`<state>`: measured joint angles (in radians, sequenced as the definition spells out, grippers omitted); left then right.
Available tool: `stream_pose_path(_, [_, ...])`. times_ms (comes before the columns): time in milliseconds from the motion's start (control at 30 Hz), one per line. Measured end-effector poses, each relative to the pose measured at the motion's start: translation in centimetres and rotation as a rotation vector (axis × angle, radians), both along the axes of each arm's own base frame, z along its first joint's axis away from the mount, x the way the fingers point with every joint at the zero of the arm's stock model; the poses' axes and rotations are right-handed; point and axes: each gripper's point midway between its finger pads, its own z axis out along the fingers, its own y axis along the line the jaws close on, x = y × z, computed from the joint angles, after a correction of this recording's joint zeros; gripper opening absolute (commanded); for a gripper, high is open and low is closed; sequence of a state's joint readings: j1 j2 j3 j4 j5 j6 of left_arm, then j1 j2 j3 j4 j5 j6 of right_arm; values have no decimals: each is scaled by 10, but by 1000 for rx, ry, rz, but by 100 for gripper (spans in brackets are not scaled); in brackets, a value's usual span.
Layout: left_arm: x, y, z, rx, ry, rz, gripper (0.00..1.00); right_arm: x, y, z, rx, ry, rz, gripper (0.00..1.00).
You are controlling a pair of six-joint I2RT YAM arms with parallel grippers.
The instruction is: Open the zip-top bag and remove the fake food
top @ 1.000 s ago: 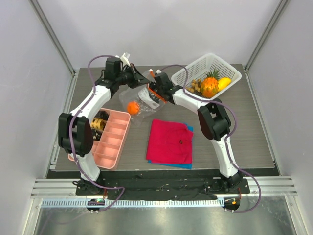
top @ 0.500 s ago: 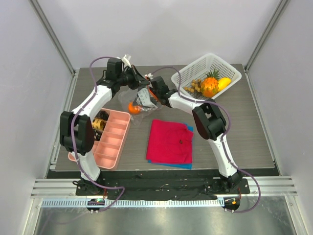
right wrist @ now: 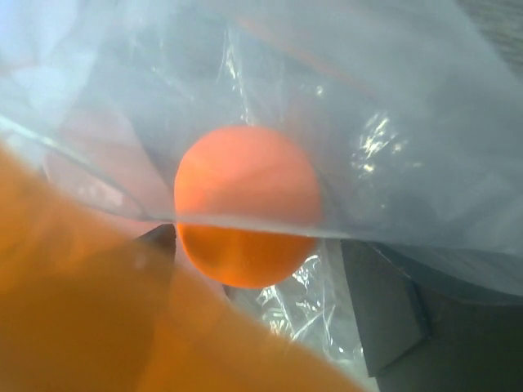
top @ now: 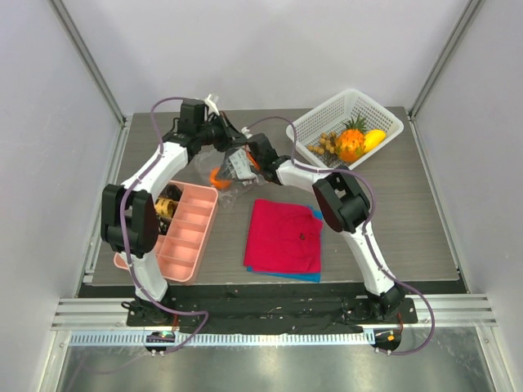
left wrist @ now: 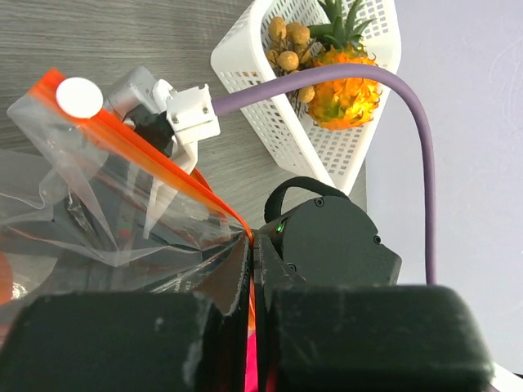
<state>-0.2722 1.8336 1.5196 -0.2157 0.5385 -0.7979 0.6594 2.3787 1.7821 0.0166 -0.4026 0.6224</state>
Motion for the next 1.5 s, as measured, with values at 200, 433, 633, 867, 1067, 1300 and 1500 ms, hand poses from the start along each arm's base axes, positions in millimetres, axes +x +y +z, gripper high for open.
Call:
stream_pose_path(200, [0,1,-1,5,2,3,0,6,7,5,49,-9,-15,23])
stream_pose_path(433, [2,4,-1,6,1,9,0,6,-3,5,46,-18,-24,1])
stream_pose_path(633, [8,17,-1,8,3,40,0,-2,-34,29,-3,-37,-57,1])
stream_pose_path(867, [12,25,-2,8,5,59,0,4,-71,96,-41,-176,-120,1])
stream_pose_path(1067, [11,23,-2,8,6,54,0,20,-103,124,-55,-220,-189,1])
stream_pose_path(1300, [11,24,-2,9,8,56,0,37,-146,115,-104,-196,-293,1])
stream_pose_path(1500, [9,20,-1,1,12,44,0,37,-161,143,-55,-221,-333,1])
